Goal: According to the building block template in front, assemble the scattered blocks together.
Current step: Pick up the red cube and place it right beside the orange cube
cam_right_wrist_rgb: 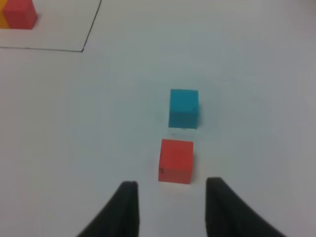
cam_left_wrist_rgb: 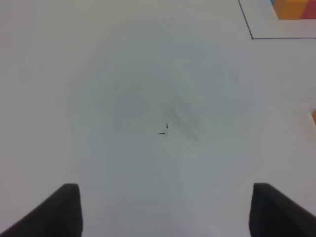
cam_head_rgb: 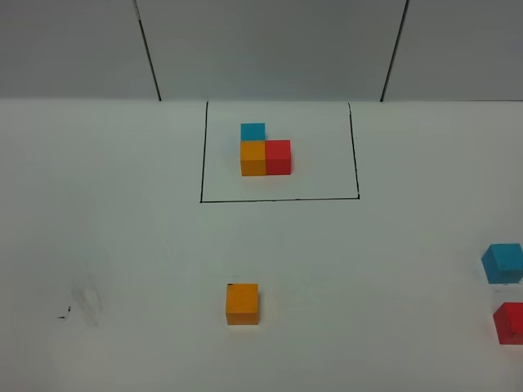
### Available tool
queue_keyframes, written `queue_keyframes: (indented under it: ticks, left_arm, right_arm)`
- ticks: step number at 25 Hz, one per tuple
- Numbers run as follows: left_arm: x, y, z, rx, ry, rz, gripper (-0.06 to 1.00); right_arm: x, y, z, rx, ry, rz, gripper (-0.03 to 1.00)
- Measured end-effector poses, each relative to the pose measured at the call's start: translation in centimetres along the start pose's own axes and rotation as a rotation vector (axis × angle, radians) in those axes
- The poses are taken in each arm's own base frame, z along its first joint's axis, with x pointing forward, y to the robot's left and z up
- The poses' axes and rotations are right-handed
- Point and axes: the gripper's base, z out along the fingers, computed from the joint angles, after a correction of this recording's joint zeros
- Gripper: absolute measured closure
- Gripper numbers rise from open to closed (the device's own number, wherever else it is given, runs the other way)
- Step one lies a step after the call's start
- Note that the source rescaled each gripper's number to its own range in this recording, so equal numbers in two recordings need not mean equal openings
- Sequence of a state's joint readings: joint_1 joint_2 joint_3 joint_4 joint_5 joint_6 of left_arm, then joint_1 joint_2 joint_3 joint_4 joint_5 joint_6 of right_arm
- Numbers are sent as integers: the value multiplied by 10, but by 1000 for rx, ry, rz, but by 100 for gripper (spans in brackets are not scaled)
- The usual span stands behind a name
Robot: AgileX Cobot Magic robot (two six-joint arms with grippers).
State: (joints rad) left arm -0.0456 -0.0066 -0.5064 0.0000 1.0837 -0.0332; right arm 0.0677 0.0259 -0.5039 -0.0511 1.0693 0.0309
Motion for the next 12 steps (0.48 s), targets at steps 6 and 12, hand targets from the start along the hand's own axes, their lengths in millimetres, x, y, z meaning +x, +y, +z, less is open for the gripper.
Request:
queue_keyframes:
  ticks: [6,12]
  left_arm:
    - [0,0,0,0,0,0,42]
    - [0,0,0,0,0,0,42]
  right_arm:
    - [-15,1,26,2,173,5,28]
    - [-54,2,61,20,272,62,-2]
